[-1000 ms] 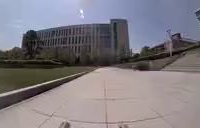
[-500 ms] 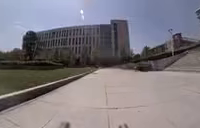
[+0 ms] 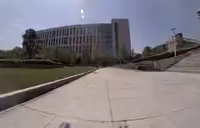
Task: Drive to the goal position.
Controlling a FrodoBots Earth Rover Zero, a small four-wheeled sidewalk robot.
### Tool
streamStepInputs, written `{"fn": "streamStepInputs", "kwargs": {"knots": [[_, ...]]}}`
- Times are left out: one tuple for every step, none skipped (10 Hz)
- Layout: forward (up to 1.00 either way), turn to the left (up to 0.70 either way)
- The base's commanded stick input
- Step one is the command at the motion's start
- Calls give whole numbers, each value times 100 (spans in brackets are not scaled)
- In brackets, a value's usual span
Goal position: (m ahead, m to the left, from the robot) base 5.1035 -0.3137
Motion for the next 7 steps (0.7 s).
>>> {"fn": "streamStepInputs", "kwargs": {"knots": [[70, 0], [70, 0], [70, 0], [70, 0], [70, 0], [70, -2], [70, -4]]}}
